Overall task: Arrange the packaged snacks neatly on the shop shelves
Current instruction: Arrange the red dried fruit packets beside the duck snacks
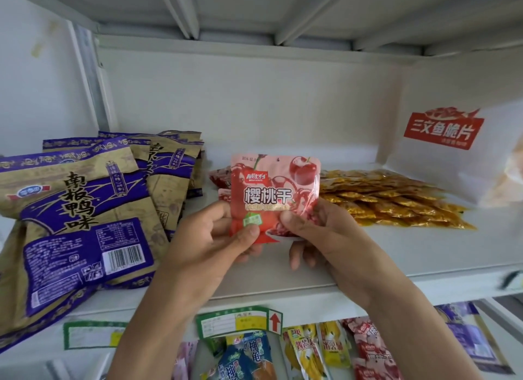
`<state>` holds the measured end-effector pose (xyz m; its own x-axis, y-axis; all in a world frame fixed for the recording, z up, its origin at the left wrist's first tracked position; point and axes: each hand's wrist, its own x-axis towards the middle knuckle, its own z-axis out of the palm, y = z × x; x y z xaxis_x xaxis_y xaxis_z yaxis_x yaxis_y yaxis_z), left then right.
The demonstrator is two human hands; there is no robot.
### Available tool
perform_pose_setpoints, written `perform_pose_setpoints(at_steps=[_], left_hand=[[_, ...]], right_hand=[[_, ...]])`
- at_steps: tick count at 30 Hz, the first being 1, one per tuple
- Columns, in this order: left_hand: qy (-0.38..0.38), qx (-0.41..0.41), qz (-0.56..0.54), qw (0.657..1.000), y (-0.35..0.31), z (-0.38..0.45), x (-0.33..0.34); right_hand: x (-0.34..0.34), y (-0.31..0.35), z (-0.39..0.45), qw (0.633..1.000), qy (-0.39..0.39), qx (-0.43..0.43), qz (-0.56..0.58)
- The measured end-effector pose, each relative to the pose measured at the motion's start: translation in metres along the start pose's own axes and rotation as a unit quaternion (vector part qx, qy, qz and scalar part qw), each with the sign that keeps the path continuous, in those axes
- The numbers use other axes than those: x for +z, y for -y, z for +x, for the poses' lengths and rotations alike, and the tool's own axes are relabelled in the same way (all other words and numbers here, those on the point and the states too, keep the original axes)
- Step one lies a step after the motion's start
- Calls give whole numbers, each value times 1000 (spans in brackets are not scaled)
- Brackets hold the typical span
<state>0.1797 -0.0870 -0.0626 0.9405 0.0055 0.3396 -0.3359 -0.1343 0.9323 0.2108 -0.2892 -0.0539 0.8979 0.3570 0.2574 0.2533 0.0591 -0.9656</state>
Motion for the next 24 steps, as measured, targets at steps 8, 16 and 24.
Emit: perform_pose_setpoints(at_steps=[8,16,24], left_hand=[[-26,20,-58,998,-3,-3,-2],[-16,3,-26,1000,4,-5,-5],[20,-14,-16,1000,0,-4,-5]], right_hand=[[0,0,2,999,44,7,-30],[12,1,2,1000,8,5,-1],[15,6,4,999,19,3,-36]])
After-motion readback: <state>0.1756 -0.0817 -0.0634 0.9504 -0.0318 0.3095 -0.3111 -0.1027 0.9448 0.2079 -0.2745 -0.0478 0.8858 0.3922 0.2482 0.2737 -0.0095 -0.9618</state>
